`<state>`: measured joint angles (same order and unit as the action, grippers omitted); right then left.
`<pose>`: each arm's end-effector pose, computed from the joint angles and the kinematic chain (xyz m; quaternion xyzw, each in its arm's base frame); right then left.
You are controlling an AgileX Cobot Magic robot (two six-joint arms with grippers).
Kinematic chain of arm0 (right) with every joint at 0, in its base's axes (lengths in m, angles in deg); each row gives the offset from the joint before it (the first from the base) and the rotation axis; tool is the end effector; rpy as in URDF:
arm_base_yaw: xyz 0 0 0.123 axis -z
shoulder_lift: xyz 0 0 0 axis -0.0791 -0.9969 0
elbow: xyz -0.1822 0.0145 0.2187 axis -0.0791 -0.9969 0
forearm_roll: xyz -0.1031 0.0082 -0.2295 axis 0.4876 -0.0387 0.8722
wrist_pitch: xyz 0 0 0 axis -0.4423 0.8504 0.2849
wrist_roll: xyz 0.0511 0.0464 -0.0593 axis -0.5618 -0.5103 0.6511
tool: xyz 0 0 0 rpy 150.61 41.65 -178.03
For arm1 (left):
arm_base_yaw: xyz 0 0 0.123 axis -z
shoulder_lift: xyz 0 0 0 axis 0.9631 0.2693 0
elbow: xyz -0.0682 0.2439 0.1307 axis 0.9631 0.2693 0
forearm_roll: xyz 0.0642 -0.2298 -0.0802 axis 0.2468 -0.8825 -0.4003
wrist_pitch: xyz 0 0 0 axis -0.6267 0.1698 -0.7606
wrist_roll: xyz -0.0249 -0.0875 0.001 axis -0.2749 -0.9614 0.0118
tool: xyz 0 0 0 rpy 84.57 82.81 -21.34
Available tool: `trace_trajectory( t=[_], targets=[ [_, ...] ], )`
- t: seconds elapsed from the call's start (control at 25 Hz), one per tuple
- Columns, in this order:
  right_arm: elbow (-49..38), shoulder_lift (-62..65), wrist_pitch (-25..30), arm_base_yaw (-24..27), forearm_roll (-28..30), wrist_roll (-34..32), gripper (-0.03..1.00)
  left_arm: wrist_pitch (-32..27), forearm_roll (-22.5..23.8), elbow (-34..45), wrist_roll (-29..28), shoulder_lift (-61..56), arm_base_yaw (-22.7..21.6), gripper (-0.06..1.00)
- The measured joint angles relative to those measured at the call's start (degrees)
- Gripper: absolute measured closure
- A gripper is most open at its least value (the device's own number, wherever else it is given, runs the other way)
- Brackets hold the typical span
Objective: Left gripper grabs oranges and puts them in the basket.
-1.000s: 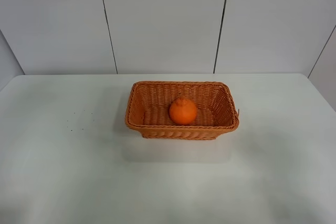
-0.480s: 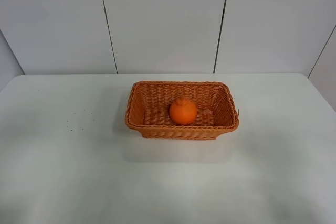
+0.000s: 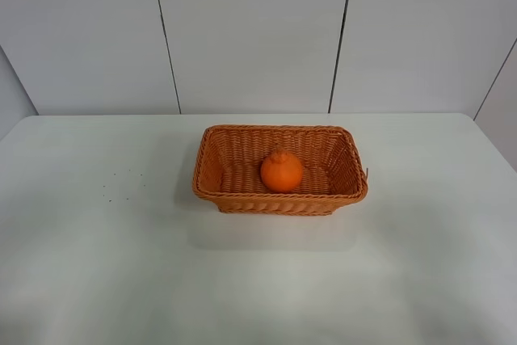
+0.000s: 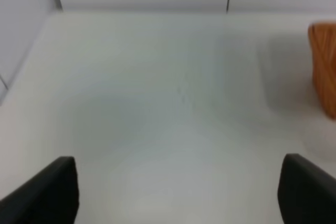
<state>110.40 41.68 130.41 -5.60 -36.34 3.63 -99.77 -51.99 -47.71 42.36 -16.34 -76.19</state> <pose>-0.0013 0.0010 0.2794 0.0158 0.8474 0.0260 0.5301 -0.0182 0.0051 0.3252 -0.0164 0.8195 0.0447 0.5711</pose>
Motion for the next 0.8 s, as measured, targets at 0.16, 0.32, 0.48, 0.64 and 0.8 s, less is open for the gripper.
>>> trace_trajectory(
  t=[0.16, 0.32, 0.48, 0.64, 0.8],
  targets=[
    [0.00, 0.00, 0.00, 0.00, 0.00, 0.00, 0.27, -0.21, -0.07, 6.95, 0.00, -0.05, 0.00, 0.08],
    [0.00, 0.00, 0.00, 0.00, 0.00, 0.00, 0.27, -0.35, 0.18, 10.19, -0.56, -0.05, 0.00, 0.09],
    [0.00, 0.00, 0.00, 0.00, 0.00, 0.00, 0.27, -0.02, 0.22, 10.36, -0.85, -0.05, 0.00, 0.09],
    [0.00, 0.00, 0.00, 0.00, 0.00, 0.00, 0.27, -0.02, 0.91, 10.36, -0.45, -0.05, 0.00, 0.09],
    [0.00, 0.00, 0.00, 0.00, 0.00, 0.00, 0.27, 0.03, 1.36, 10.36, -0.39, -1.03, 0.00, 0.09]
  ],
)
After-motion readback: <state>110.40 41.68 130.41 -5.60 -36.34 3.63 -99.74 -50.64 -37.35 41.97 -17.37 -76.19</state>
